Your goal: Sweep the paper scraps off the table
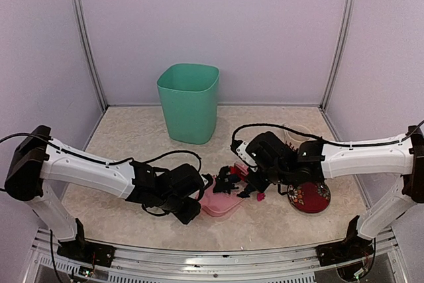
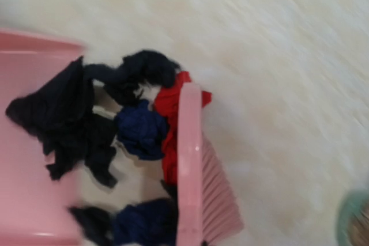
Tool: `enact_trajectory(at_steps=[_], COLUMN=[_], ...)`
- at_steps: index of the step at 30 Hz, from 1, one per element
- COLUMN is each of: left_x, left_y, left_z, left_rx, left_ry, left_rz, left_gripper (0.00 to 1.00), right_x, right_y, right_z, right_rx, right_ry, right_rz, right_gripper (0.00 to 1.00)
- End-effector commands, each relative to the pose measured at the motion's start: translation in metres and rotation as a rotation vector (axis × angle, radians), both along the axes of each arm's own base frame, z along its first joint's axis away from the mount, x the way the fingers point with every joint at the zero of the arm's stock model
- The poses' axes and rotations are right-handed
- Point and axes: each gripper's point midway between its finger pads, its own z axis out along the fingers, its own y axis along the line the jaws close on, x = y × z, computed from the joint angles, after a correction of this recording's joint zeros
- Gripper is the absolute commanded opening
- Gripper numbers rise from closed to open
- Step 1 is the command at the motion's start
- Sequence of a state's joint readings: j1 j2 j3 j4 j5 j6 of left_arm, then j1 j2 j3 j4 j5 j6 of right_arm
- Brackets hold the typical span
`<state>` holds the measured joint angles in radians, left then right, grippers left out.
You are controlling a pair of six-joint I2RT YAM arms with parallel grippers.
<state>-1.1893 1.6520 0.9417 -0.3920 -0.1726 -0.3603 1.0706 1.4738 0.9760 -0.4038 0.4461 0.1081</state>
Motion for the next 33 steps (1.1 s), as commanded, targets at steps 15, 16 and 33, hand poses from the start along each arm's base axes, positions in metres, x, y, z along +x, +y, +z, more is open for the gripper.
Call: enact_trajectory(at_steps=[15, 16, 33], left_x=[0.005, 0.005, -0.021], left_y=[-0.004, -0.003, -0.005], left_z=[-0.015, -0.015, -0.008], left_rx=[-0.010, -0.011, 0.007], left_ry=[0.008, 0.009, 0.001], left_rz=[-0.034, -0.033, -0.075], left_gripper=[0.00, 0.00, 0.00], right_x=[-0.052, -0.051, -0.024], right_y=[0.050, 0.047, -0.063], right_z=[0.047, 0.053, 0.071], right_rx=[0.145, 0.147, 0.045], right_ry=[0.072, 0.059, -0.086], right_rz=[0.323, 0.315, -0.188], right_gripper=[0.00, 0.00, 0.00])
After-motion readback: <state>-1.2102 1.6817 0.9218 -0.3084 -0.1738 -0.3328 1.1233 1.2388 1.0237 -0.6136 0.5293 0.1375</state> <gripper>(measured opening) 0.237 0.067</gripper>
